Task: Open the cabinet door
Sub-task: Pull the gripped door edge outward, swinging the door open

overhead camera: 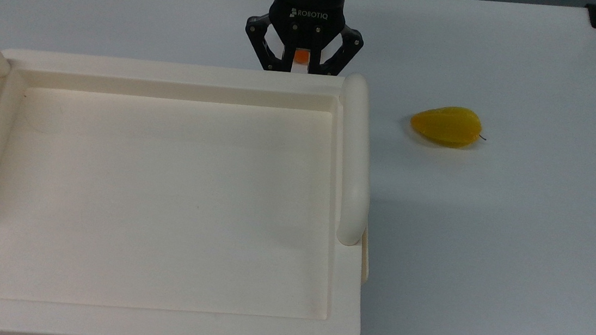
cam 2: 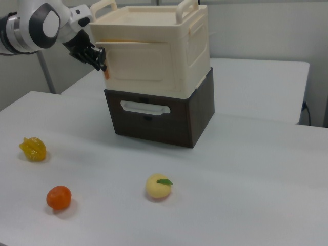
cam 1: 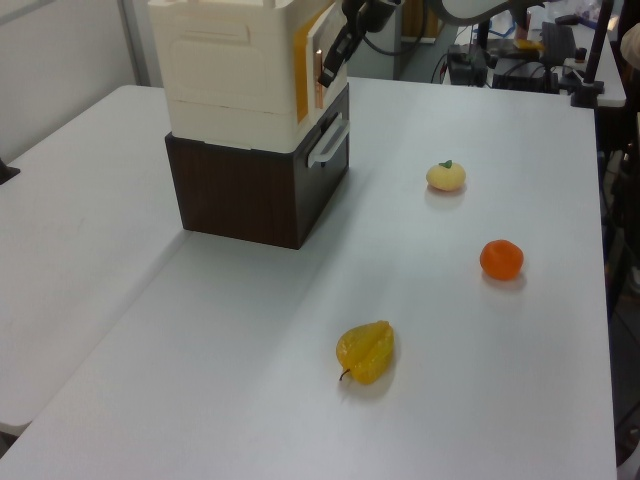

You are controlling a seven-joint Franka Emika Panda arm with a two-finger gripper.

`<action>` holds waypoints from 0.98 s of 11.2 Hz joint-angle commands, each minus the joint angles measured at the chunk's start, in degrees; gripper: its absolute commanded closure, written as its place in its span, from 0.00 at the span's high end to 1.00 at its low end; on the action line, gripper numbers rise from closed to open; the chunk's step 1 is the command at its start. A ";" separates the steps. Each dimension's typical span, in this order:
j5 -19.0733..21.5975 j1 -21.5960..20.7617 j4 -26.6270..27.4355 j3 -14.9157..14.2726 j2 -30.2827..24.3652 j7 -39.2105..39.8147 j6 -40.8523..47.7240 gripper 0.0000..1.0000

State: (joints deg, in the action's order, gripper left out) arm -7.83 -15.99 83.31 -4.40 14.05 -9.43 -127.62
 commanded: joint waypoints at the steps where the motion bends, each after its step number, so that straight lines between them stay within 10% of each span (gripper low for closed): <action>1: 0.27 -0.80 0.62 -0.53 -2.27 -1.29 7.27 0.82; 11: 1.15 -0.80 -3.95 -0.61 -4.74 -1.29 -1.71 1.00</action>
State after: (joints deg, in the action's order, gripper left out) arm -7.47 -15.98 79.76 -4.65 8.06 -10.04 -121.93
